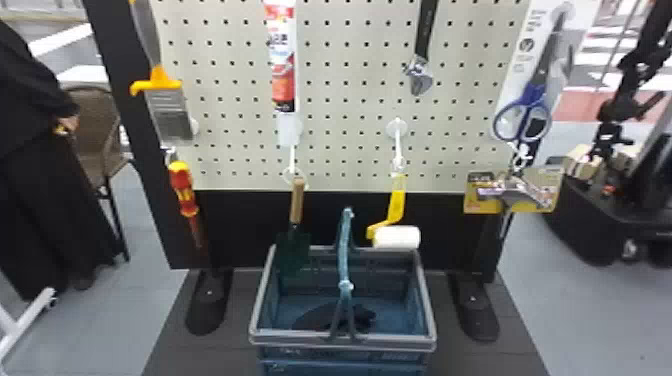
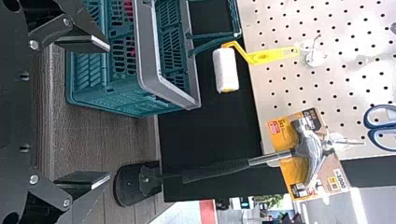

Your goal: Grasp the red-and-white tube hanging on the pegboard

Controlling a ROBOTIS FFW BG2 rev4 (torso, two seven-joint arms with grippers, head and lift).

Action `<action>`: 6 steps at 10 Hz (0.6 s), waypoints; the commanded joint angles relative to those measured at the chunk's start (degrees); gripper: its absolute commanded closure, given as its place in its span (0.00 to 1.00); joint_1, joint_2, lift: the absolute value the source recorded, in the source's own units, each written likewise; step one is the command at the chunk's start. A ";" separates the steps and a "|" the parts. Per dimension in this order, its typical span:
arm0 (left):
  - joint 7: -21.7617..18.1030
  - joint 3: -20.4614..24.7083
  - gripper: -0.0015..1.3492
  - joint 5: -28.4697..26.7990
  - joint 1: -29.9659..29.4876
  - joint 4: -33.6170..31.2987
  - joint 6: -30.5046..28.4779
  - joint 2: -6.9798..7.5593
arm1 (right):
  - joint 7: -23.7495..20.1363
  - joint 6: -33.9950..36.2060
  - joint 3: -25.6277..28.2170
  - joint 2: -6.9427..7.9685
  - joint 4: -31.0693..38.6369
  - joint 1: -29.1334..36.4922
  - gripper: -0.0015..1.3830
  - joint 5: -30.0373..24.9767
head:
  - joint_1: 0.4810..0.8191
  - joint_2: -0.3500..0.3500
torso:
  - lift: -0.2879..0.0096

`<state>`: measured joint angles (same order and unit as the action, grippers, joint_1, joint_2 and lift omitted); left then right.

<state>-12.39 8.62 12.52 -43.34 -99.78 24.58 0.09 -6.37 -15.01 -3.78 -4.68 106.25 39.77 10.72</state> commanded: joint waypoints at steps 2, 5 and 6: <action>0.00 -0.27 0.38 -2.15 0.36 -8.72 -4.80 -0.24 | -0.04 -0.02 0.00 0.02 -0.14 0.00 0.23 0.09 | 0.20 0.50 | 0.63; -3.52 -0.01 0.38 -1.44 4.79 -19.83 -16.40 -0.09 | -0.04 0.07 0.00 -0.16 -0.14 0.12 0.23 0.00 | 0.20 0.50 | 0.63; -6.33 0.35 0.38 -1.35 7.74 -22.50 -21.85 0.35 | -0.04 0.07 0.00 -0.16 -0.28 0.00 0.23 0.00 | 0.20 0.50 | 0.63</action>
<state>-18.40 8.78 11.13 -37.39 -120.51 5.92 0.26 -6.41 -14.95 -3.78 -4.83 106.01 39.83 10.75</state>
